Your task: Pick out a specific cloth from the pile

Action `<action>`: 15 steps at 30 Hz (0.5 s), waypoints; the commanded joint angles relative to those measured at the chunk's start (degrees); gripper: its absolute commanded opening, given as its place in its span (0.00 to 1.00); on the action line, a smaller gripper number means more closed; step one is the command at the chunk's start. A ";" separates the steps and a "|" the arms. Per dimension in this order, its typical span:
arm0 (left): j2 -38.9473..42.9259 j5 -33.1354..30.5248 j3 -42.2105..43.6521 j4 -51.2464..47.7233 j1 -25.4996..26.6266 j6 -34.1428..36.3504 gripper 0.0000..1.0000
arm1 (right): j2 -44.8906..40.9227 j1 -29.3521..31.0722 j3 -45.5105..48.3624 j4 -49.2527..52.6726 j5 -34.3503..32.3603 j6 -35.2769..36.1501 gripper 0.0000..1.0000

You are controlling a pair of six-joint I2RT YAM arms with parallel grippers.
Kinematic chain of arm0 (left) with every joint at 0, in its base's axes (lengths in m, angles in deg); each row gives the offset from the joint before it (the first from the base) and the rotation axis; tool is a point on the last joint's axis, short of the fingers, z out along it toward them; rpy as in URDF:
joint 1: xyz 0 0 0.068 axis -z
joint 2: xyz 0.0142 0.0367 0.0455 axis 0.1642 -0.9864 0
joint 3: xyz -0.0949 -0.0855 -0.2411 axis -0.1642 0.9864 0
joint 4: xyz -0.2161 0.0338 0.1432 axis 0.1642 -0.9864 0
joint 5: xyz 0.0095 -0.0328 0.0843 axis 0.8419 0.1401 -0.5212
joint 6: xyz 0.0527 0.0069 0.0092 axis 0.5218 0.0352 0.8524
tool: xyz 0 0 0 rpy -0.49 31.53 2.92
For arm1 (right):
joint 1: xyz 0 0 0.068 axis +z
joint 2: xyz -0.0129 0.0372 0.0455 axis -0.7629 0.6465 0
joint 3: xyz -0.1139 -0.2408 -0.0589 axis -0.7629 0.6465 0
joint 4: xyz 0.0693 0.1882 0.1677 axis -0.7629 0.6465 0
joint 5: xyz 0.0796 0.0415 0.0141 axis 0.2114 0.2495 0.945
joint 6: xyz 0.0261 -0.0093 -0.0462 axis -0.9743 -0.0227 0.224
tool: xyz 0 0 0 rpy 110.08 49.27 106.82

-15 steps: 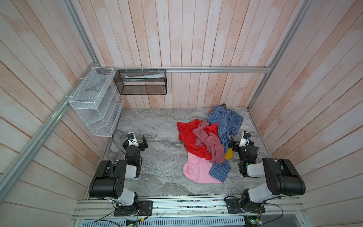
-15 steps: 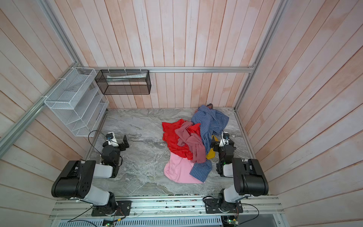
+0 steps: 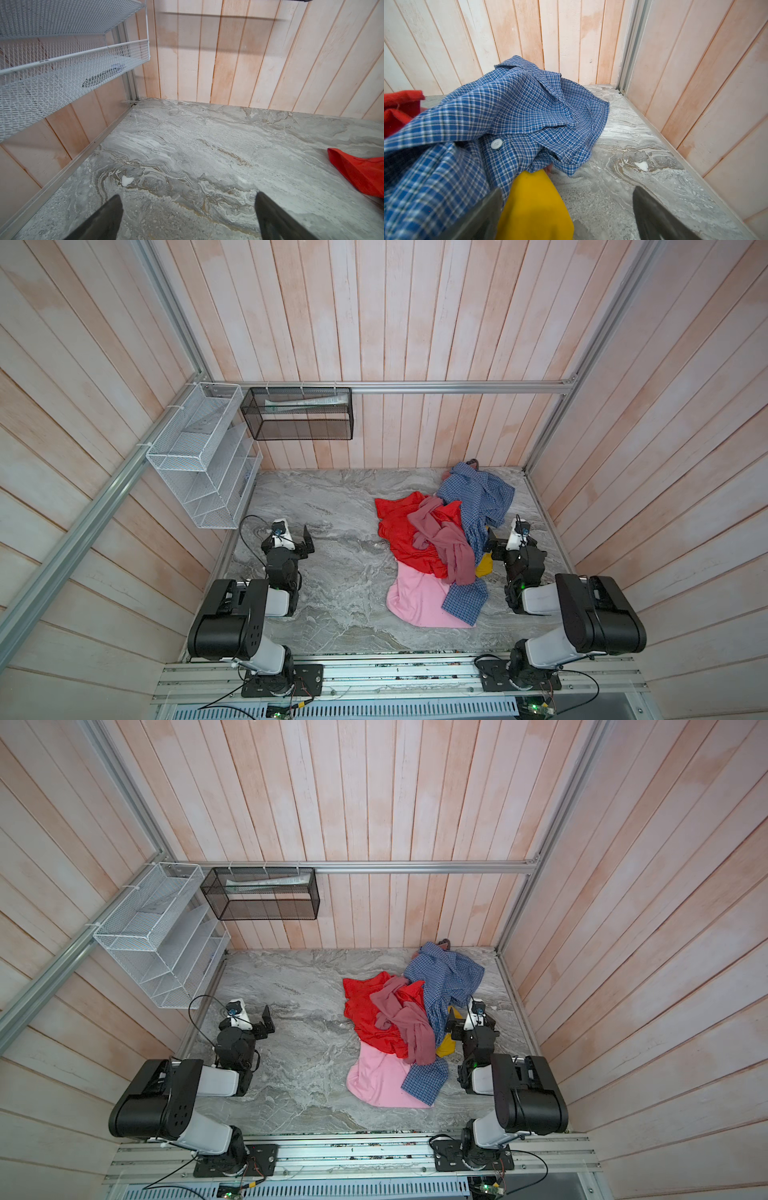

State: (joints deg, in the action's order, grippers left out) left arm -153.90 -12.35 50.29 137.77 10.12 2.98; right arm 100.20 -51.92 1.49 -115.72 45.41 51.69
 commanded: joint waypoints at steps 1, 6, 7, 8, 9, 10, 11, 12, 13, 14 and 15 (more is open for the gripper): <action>-0.41 0.54 -0.49 0.05 0.12 0.68 1.00 | -0.30 -0.27 -0.86 0.62 0.62 0.05 0.98; -0.37 0.92 -0.59 -0.13 0.01 0.58 1.00 | -0.38 -0.28 -0.86 0.78 0.68 0.01 0.98; -0.36 1.33 -0.73 -0.39 -0.19 0.49 1.00 | -0.38 -0.33 -0.86 0.78 0.68 0.02 0.98; -0.37 2.14 -0.97 -1.01 -0.63 0.25 1.00 | -0.38 -0.33 -0.86 0.77 0.71 -0.01 0.98; -0.39 2.22 -1.08 -1.03 -0.62 0.29 1.00 | -0.38 -0.34 -0.82 0.84 0.75 0.02 0.98; -0.30 2.18 -0.89 -0.82 -0.62 0.28 1.00 | -0.38 -0.39 -0.85 0.75 0.76 -0.11 0.98; -0.26 2.22 -0.85 -0.90 -0.64 0.23 1.00 | -0.49 -0.37 -0.87 0.79 0.72 -0.15 0.98; -0.20 2.20 -0.80 -0.77 -0.67 0.27 1.00 | -0.51 -0.50 -0.87 0.77 0.72 -0.16 0.98; -0.22 2.18 -0.76 -0.77 -0.66 0.30 1.00 | -0.52 -0.45 -0.84 0.77 0.76 -0.27 0.98; -0.14 1.72 -0.69 -0.44 -0.62 0.35 1.00 | -0.49 -0.52 -0.74 0.60 0.78 -0.48 0.98; 0.25 -0.37 -1.09 -0.38 -0.26 0.18 1.00 | -0.54 -0.68 -0.90 0.29 0.45 -1.29 0.98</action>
State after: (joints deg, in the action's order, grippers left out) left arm -153.88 -11.28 50.27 137.26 9.72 2.98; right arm 100.20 -52.12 1.49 -115.72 45.41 51.60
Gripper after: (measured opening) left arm 0.998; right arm 0.980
